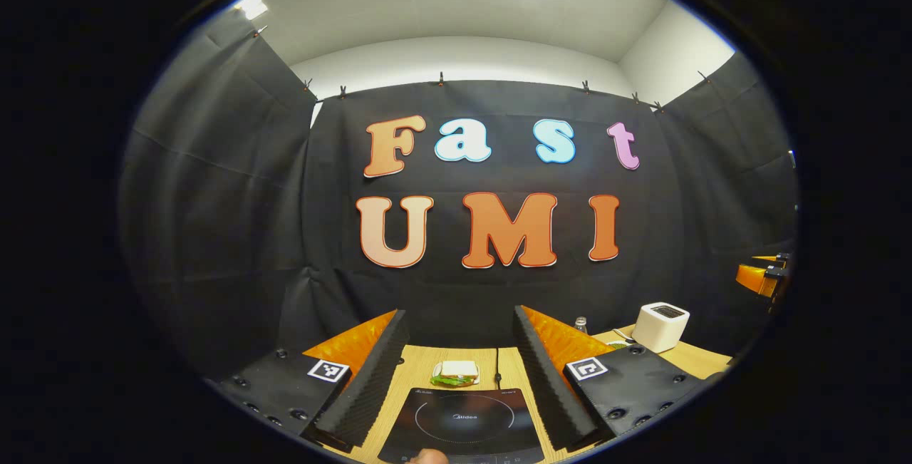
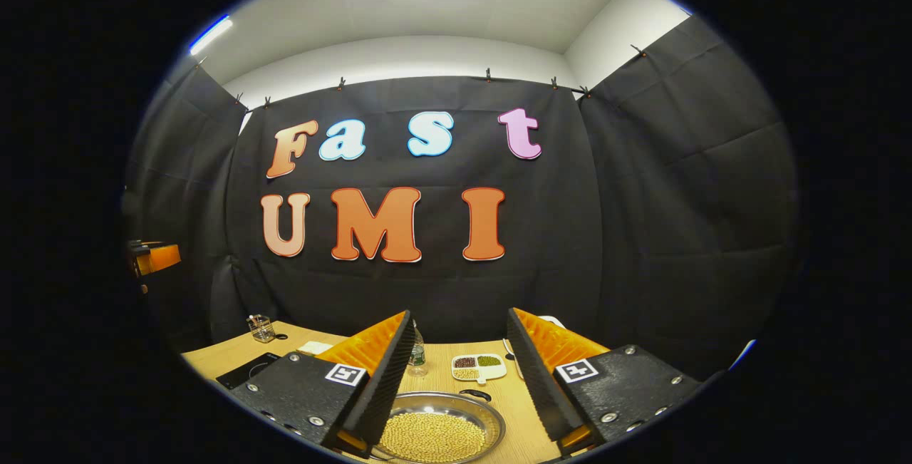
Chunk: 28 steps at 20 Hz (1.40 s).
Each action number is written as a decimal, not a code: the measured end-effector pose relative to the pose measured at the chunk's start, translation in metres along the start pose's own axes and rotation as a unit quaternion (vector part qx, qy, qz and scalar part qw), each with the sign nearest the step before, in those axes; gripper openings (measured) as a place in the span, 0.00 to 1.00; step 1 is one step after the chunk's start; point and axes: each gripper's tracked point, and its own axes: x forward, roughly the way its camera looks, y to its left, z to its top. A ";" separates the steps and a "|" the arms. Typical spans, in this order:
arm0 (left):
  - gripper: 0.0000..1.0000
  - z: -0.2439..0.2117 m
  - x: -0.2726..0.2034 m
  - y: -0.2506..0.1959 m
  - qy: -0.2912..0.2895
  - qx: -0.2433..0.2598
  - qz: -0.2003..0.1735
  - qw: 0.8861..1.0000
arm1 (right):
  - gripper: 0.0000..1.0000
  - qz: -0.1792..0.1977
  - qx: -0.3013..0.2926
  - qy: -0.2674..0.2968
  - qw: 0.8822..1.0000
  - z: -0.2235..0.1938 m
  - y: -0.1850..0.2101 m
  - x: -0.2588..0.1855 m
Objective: First push the handle of the pot to place it horizontally, then grasp the pot with both hands and set it on the induction cooktop.
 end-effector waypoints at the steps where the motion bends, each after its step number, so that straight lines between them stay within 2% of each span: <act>1: 0.94 -0.001 0.001 -0.001 0.001 -0.001 -0.001 1.000 | 0.76 0.002 0.001 -0.002 1.000 0.001 0.000 -0.001; 5: 0.95 -0.001 0.001 -0.002 0.003 0.000 -0.004 1.000 | 0.58 0.007 0.005 -0.006 1.000 0.000 0.000 -0.005; 8: 0.95 0.001 0.000 0.001 0.004 0.000 -0.003 1.000 | 0.52 0.004 0.004 -0.005 1.000 -0.003 -0.003 -0.005; 9: 0.96 0.001 0.000 0.000 0.004 0.000 -0.002 1.000 | 0.41 0.005 0.003 -0.003 1.000 -0.005 -0.003 -0.006; 10: 0.96 0.000 0.000 0.000 0.005 0.000 -0.001 1.000 | 0.42 0.005 0.002 -0.001 1.000 -0.008 -0.003 -0.006; 11: 0.96 -0.001 0.001 0.000 0.005 0.000 -0.001 1.000 | 0.30 0.008 0.000 0.003 1.000 -0.010 -0.003 -0.007; 17: 0.95 -0.003 0.000 0.001 0.009 -0.001 -0.002 1.000 | 0.00 0.028 0.003 0.026 0.999 -0.034 0.006 -0.019; 21: 0.95 -0.005 -0.001 0.006 0.012 -0.004 0.002 1.000 | 0.00 0.040 -0.010 0.055 0.998 -0.067 0.016 -0.025; 26: 0.95 -0.012 -0.002 0.007 0.021 -0.005 0.003 1.000 | 0.00 0.083 -0.030 0.105 0.990 -0.121 0.046 -0.043; 27: 0.95 -0.014 -0.001 0.007 0.022 -0.005 0.003 1.000 | 0.04 0.095 -0.032 0.116 0.988 -0.131 0.054 -0.046; 28: 0.95 -0.016 -0.002 0.008 0.024 -0.004 0.004 1.000 | 0.00 0.105 -0.035 0.126 0.986 -0.142 0.060 -0.049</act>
